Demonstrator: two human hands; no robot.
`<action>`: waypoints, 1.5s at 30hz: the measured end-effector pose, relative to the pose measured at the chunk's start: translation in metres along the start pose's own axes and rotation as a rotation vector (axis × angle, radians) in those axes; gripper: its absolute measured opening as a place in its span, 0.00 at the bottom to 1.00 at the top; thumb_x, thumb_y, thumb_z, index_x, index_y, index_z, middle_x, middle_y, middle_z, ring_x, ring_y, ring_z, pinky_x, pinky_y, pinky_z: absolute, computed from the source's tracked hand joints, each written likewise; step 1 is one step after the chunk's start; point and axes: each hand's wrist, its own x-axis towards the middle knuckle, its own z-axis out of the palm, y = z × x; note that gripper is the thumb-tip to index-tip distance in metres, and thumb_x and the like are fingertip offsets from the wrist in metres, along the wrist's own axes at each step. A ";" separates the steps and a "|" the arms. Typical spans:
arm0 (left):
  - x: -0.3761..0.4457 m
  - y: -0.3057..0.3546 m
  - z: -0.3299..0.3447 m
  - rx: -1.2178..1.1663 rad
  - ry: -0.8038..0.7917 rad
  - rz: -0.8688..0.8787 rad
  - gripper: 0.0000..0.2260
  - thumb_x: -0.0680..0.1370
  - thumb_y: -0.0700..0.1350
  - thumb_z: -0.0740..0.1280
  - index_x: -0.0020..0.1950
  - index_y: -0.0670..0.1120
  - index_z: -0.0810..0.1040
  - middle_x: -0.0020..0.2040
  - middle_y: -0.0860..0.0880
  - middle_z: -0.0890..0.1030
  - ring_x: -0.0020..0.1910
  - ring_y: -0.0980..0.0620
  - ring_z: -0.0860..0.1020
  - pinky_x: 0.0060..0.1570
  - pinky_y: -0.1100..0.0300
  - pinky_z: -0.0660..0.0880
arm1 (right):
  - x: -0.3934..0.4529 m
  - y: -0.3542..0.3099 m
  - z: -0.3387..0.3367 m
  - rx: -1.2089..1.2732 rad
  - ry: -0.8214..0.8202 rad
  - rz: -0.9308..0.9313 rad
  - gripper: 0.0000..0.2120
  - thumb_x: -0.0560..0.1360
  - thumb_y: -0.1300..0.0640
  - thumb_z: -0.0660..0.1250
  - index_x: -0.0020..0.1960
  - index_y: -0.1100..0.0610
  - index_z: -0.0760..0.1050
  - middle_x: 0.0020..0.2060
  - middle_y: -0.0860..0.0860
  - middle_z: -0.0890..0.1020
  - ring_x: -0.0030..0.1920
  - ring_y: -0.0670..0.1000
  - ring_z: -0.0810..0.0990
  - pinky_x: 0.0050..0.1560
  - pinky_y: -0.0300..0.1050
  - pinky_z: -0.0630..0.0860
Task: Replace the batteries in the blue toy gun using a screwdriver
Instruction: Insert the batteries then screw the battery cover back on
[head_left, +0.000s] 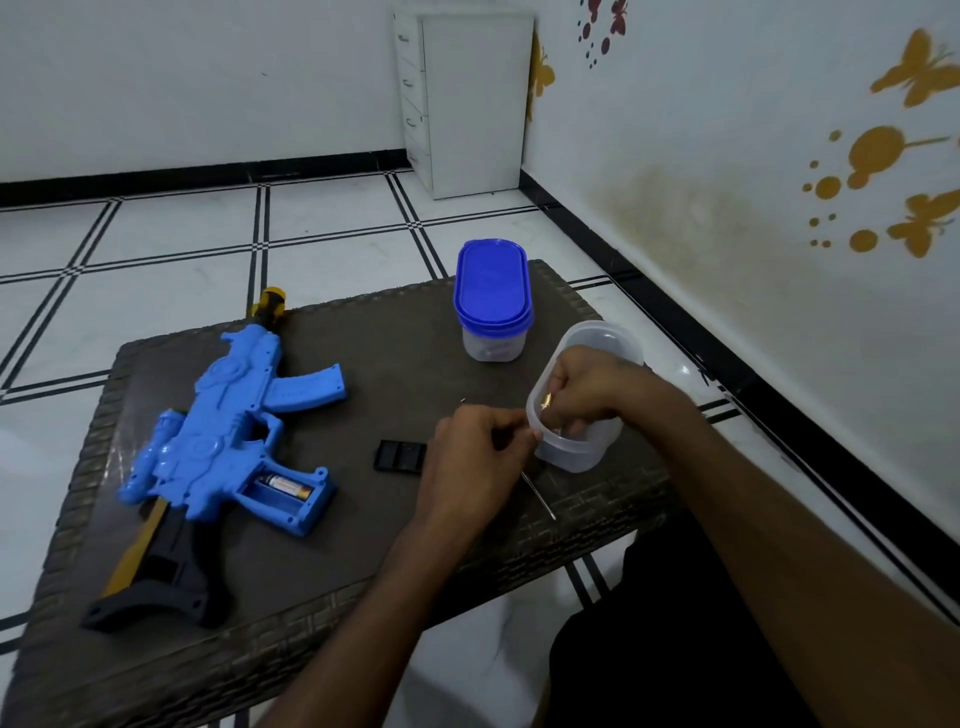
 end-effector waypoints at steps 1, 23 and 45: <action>-0.001 0.001 -0.001 0.008 -0.005 0.003 0.07 0.77 0.49 0.68 0.53 0.58 0.84 0.43 0.61 0.85 0.43 0.67 0.81 0.47 0.55 0.80 | -0.001 0.000 -0.001 0.041 0.010 -0.003 0.15 0.68 0.59 0.77 0.53 0.61 0.79 0.44 0.58 0.86 0.43 0.55 0.87 0.52 0.54 0.83; -0.063 -0.086 -0.162 0.427 0.421 -0.222 0.10 0.76 0.45 0.68 0.57 0.51 0.84 0.59 0.52 0.81 0.57 0.50 0.79 0.55 0.57 0.72 | -0.073 -0.118 0.040 0.216 0.146 -0.595 0.10 0.73 0.60 0.75 0.53 0.54 0.79 0.37 0.50 0.84 0.35 0.49 0.85 0.40 0.45 0.83; -0.079 -0.126 -0.184 0.603 0.157 -0.251 0.23 0.77 0.54 0.66 0.73 0.60 0.69 0.77 0.52 0.64 0.68 0.48 0.72 0.65 0.51 0.71 | -0.049 -0.168 0.112 -0.070 -0.120 -0.727 0.15 0.73 0.73 0.66 0.54 0.58 0.82 0.44 0.51 0.85 0.41 0.45 0.85 0.49 0.41 0.82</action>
